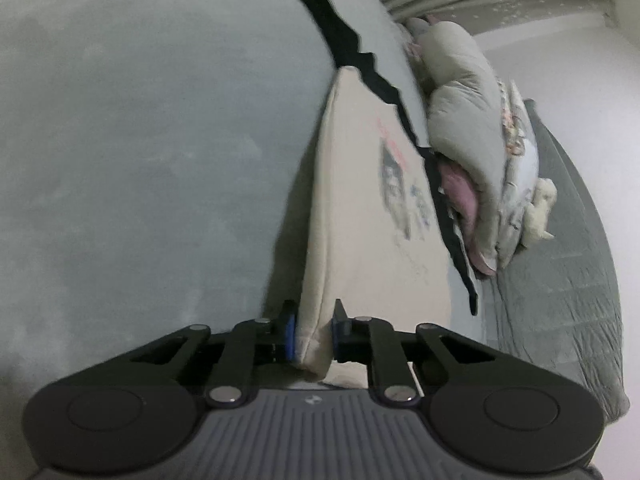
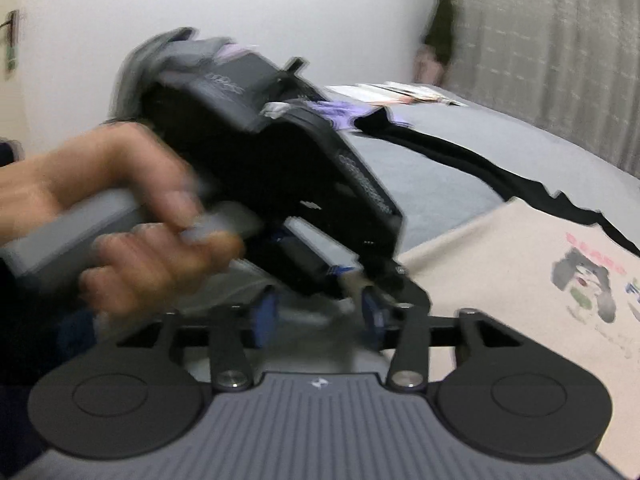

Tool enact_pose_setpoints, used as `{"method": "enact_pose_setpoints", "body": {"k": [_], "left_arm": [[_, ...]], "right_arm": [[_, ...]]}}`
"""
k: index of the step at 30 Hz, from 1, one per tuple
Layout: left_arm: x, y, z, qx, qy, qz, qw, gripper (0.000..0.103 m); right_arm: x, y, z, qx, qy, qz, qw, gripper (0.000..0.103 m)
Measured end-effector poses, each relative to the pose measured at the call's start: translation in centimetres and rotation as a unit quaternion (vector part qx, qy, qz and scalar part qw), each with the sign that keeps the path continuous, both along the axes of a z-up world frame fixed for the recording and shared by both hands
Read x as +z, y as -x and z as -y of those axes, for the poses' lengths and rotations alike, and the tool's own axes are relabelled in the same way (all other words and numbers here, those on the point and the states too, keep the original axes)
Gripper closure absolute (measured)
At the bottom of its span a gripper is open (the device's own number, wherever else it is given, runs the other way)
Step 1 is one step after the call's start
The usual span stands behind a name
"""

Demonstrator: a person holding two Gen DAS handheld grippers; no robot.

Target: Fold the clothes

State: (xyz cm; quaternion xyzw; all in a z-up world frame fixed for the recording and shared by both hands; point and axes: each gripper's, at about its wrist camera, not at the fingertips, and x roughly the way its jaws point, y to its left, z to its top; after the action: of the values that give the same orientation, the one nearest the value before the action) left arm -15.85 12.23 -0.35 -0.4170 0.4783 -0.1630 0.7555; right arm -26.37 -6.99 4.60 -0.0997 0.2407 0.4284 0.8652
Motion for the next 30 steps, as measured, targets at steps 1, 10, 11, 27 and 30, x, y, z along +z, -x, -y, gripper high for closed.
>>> {"method": "enact_pose_setpoints", "body": {"k": [1,10,11,27,30], "left_arm": [[-0.1,0.0,-0.1,0.001,0.001,-0.002,1.0,0.089],[0.7,0.1,0.4,-0.002,-0.031,0.014,0.9994,0.091],[0.8,0.2,0.5,0.0,-0.031,0.015,0.9994,0.091],[1.3,1.2,0.9,0.016,-0.026,0.035,0.9989,0.093],[1.4,1.2,0.7,0.02,-0.024,0.035,0.9989,0.093]], "right_arm": [[0.7,0.5,1.4,-0.007,-0.015,-0.005,1.0,0.047],[1.7,2.3,26.7,-0.323,-0.186,-0.091,0.923,0.032],[1.1,2.6,28.9,-0.356,-0.196,-0.103,0.908,0.032],[-3.5,0.9,28.8,-0.389,-0.014,-0.094,0.916,0.073],[-3.6,0.8,28.4,-0.391,-0.03,-0.098,0.915,0.072]]}}
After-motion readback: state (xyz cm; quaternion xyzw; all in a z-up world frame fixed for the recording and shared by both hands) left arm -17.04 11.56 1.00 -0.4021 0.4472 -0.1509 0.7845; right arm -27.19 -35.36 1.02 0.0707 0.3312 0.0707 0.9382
